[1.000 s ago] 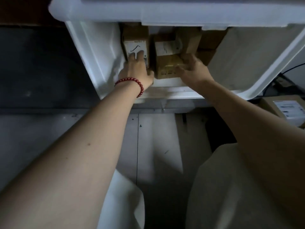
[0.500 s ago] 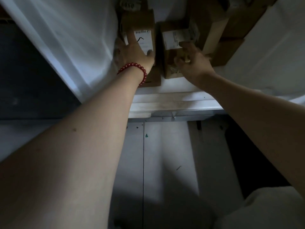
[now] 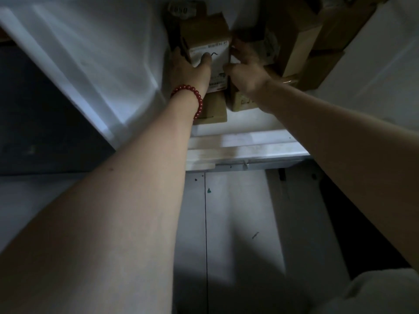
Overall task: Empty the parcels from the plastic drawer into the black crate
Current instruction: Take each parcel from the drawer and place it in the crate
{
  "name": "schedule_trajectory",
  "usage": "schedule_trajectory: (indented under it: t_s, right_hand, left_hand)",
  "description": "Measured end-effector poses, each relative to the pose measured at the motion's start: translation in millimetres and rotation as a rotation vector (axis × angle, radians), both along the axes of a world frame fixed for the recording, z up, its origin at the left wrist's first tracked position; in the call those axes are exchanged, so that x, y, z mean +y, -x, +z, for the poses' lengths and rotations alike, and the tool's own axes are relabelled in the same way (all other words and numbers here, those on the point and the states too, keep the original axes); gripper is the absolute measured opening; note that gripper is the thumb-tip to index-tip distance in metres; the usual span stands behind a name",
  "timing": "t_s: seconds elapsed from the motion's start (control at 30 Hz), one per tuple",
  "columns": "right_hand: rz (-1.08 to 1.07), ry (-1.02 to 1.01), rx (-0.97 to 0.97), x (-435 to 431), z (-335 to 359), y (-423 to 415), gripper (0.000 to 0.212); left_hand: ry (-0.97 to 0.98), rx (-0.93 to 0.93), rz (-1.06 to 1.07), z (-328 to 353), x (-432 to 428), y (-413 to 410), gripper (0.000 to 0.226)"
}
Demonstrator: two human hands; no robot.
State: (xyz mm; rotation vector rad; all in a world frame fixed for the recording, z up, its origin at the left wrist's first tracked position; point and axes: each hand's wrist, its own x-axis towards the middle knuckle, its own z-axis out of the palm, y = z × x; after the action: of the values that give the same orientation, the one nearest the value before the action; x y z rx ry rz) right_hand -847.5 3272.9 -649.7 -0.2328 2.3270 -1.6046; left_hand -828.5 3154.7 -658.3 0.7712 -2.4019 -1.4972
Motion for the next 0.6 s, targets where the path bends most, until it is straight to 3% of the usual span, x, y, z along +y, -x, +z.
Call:
schedule_trajectory:
  t_s: [0.17, 0.3, 0.43, 0.6]
  right_hand:
    - [-0.064, 0.058, -0.025, -2.9, 3.7, -4.3, 0.045]
    - [-0.234, 0.195, -0.177, 2.4, 5.1, -30.0, 0.028]
    - [-0.268, 0.074, -0.16, 15.3, 15.1, -57.5, 0.037]
    - [-0.339, 0.077, -0.092, 39.8, 43.1, -90.5, 0.032]
  left_hand:
    - [-0.063, -0.049, 0.072, 3.8, 3.3, -7.9, 0.059]
    - [-0.141, 0.009, 0.096, 12.3, 18.4, -28.9, 0.058]
    - [-0.156, 0.037, 0.082, 29.3, 29.7, -60.7, 0.053]
    - [-0.154, 0.004, -0.034, 53.2, 31.9, -99.3, 0.051]
